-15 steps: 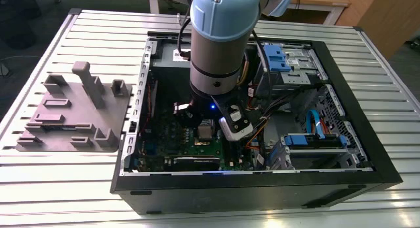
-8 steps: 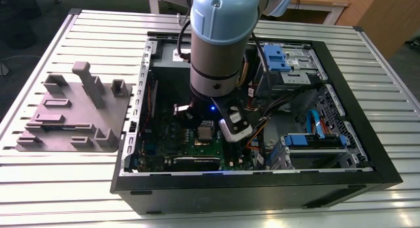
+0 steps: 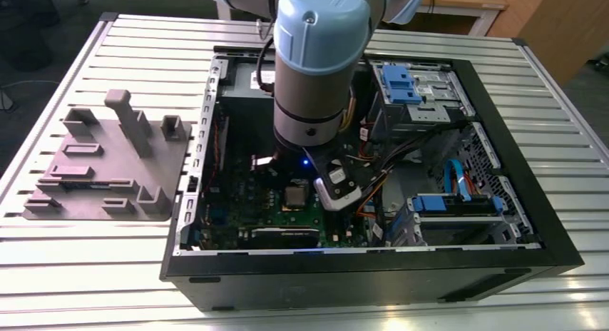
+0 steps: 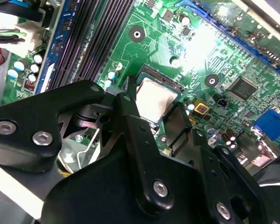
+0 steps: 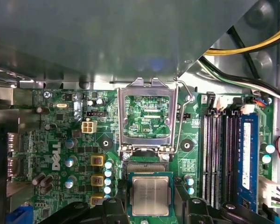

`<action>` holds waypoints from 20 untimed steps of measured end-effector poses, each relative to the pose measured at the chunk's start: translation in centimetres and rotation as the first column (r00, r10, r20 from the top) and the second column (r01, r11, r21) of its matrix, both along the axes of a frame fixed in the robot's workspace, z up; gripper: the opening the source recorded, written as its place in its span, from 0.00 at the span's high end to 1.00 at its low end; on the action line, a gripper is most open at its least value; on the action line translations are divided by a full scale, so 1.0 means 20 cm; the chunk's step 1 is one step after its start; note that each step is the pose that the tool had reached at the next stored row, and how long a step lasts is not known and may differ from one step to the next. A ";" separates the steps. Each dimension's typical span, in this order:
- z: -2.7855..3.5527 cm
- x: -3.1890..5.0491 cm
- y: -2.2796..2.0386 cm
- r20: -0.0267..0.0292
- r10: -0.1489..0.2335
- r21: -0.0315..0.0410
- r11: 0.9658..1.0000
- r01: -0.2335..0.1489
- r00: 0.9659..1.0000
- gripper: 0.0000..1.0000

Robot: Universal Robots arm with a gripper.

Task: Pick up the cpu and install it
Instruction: 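Place the cpu into insertion slot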

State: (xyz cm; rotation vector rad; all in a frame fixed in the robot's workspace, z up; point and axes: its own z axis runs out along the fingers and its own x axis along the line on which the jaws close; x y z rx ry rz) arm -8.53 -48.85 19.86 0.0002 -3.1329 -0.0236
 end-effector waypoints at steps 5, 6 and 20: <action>-0.019 -0.005 0.000 0.000 -0.007 0.000 1.000 0.007 1.000 0.53; -0.023 -0.005 0.000 0.000 -0.007 0.001 1.000 0.007 1.000 0.53; -0.043 -0.012 0.000 0.000 -0.007 0.002 1.000 0.007 1.000 0.53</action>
